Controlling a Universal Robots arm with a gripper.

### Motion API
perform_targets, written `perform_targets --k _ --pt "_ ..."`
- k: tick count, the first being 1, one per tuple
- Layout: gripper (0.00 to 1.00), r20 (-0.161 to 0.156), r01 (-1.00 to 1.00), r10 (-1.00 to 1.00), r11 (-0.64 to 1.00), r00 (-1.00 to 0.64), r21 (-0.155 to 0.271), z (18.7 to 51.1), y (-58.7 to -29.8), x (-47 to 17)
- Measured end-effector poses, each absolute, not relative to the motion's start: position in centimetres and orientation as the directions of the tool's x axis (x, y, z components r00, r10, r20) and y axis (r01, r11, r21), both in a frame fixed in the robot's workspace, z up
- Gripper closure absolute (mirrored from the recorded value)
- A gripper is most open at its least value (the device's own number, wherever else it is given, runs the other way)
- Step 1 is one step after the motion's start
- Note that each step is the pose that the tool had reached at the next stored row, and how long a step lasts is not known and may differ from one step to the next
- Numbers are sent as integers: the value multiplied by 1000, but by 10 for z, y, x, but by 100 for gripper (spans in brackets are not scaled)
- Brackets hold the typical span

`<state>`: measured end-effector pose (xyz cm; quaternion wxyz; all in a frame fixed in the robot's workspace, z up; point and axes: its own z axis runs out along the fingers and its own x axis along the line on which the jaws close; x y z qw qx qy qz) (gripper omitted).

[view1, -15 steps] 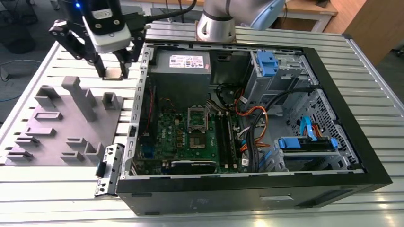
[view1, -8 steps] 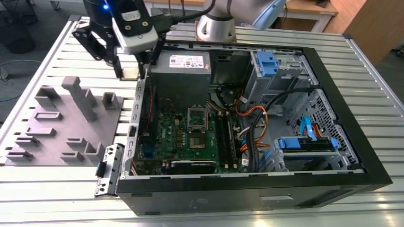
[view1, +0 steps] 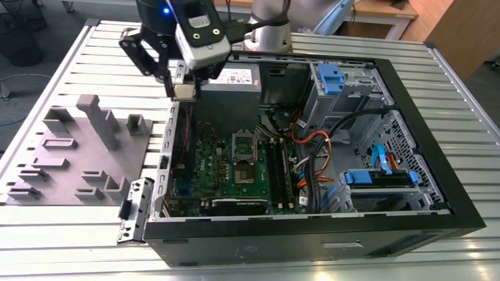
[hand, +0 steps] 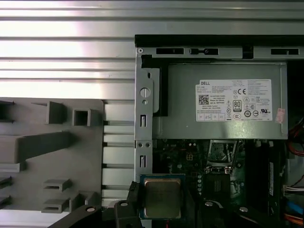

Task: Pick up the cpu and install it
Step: 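Pick up the cpu and move it towards the insertion slot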

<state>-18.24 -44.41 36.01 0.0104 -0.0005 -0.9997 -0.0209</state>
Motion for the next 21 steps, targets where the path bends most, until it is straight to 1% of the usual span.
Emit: perform_targets --k 8,21 --pt "53 22 1 0 999 -1000 42 360 -444 -154" --pt "53 21 1 1 999 -1000 42 360 -444 -153"
